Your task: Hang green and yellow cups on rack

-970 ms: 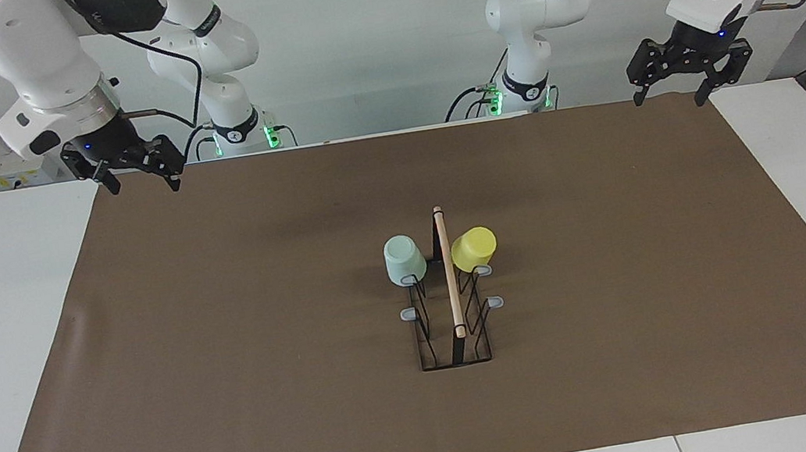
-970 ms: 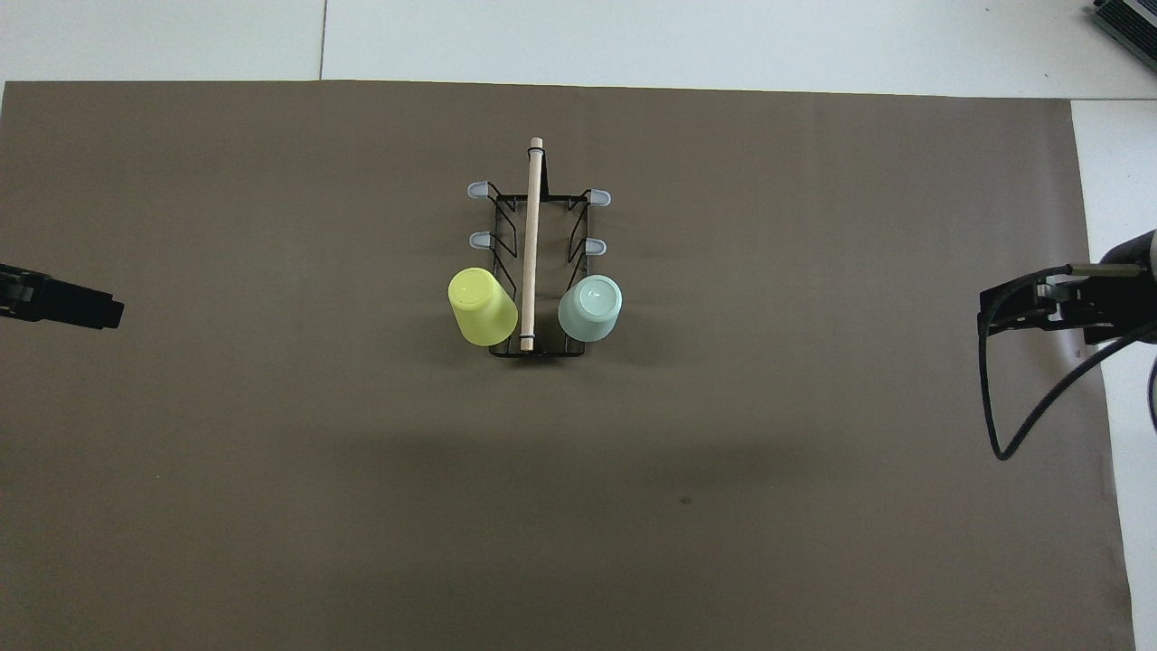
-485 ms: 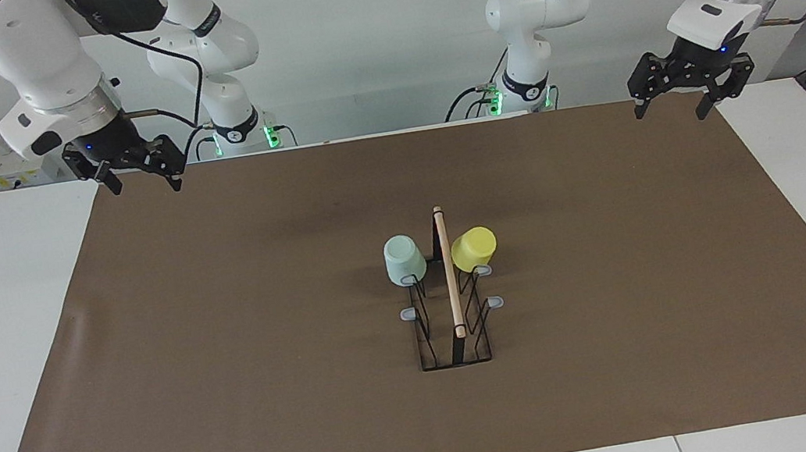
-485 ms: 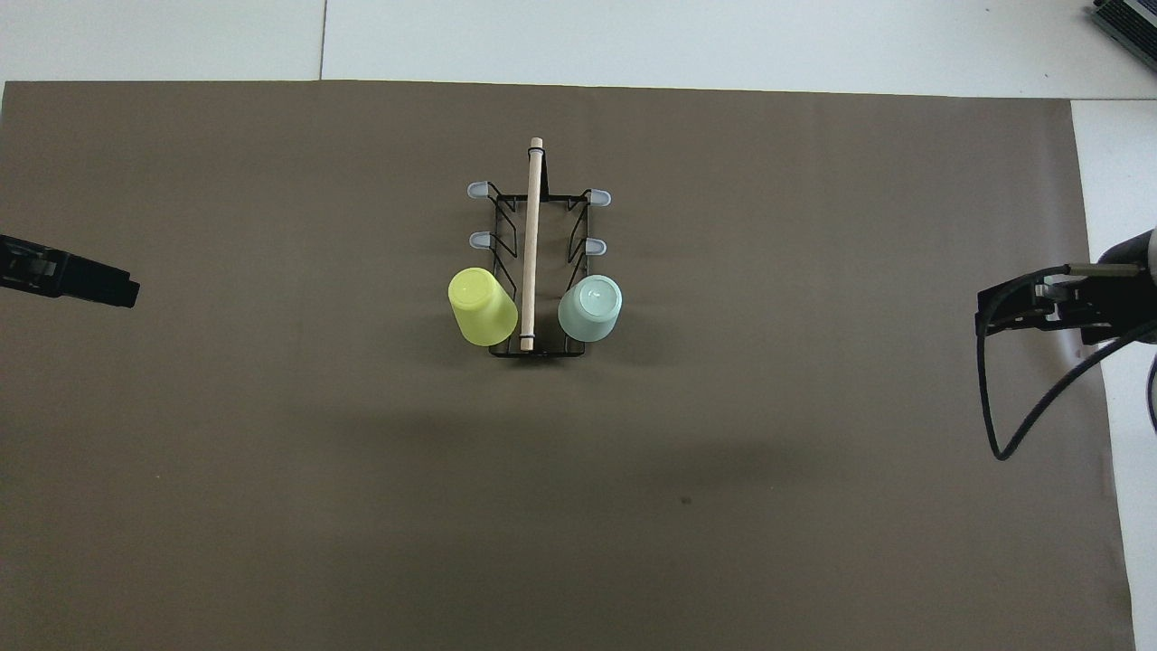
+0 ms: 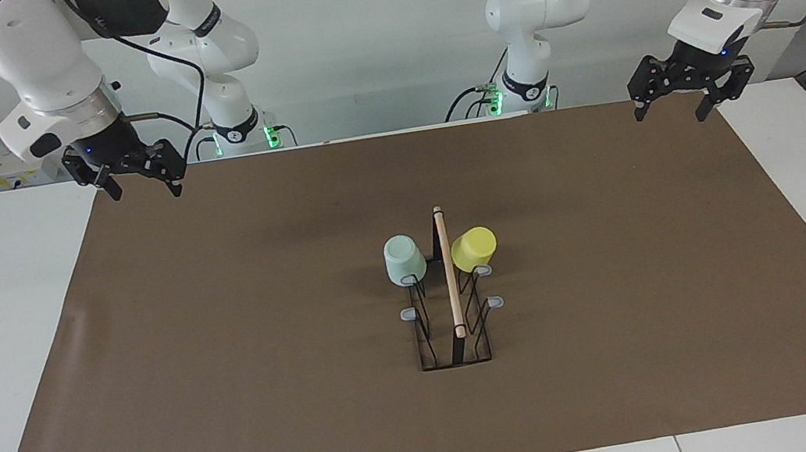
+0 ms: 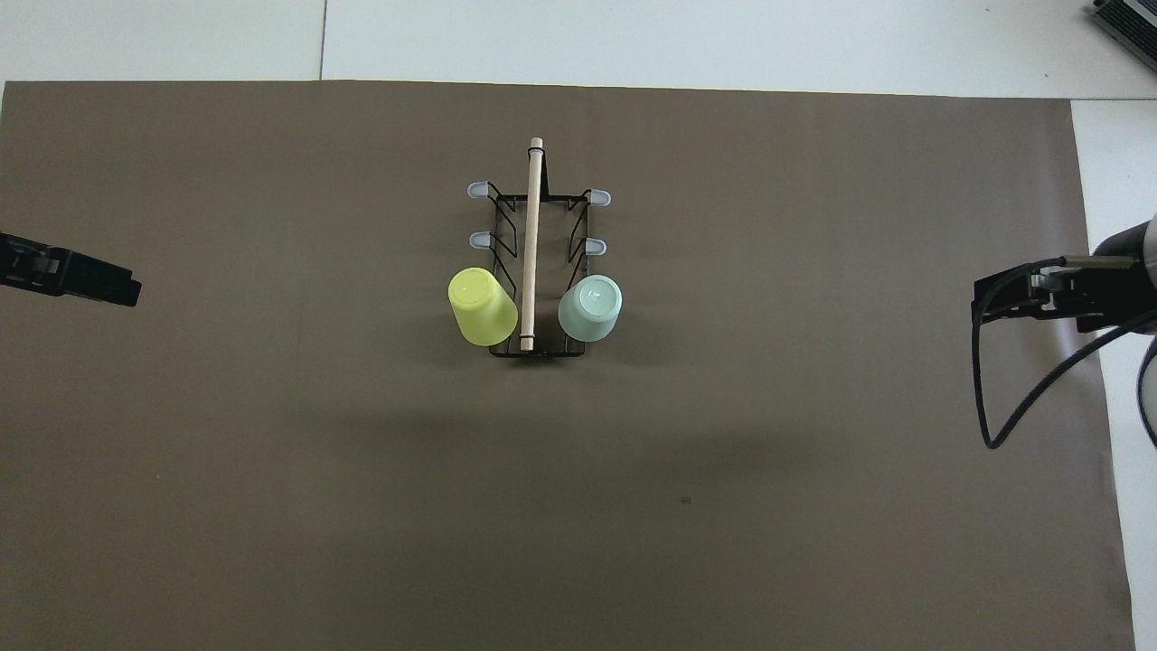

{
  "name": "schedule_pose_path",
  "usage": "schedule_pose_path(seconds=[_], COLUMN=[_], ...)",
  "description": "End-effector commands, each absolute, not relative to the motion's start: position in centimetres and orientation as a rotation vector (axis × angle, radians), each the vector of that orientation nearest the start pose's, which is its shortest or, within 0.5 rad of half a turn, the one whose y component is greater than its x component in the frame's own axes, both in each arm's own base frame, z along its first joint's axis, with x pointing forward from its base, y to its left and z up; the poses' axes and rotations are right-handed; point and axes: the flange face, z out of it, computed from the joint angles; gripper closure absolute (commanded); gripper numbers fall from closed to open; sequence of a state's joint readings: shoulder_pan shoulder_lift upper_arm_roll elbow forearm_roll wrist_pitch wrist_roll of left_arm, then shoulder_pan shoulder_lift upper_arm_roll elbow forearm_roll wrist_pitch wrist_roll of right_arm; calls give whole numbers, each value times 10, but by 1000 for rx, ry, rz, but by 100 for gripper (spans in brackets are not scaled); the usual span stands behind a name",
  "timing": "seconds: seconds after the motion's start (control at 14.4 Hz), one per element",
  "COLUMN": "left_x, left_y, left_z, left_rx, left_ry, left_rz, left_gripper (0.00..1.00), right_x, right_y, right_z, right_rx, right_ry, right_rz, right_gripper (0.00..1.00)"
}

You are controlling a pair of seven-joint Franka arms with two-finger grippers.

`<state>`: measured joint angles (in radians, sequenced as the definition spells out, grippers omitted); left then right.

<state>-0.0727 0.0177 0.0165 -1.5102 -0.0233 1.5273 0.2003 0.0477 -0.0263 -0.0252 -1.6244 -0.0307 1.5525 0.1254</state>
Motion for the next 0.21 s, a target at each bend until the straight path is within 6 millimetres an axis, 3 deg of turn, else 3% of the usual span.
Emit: schedule_pose_path(seconds=[0.0,0.14], left_x=[551,549], left_y=[-35,-34], left_z=[639,635], left_rx=[-3126,-3127], left_ry=[374,367], left_rz=[26,33], left_gripper=[0,0], right_x=[544,542], right_y=[8,9], right_z=[612,614], right_rx=[-3141,-3143], right_ry=[140,142], right_rz=[55,70], right_gripper=[0,0])
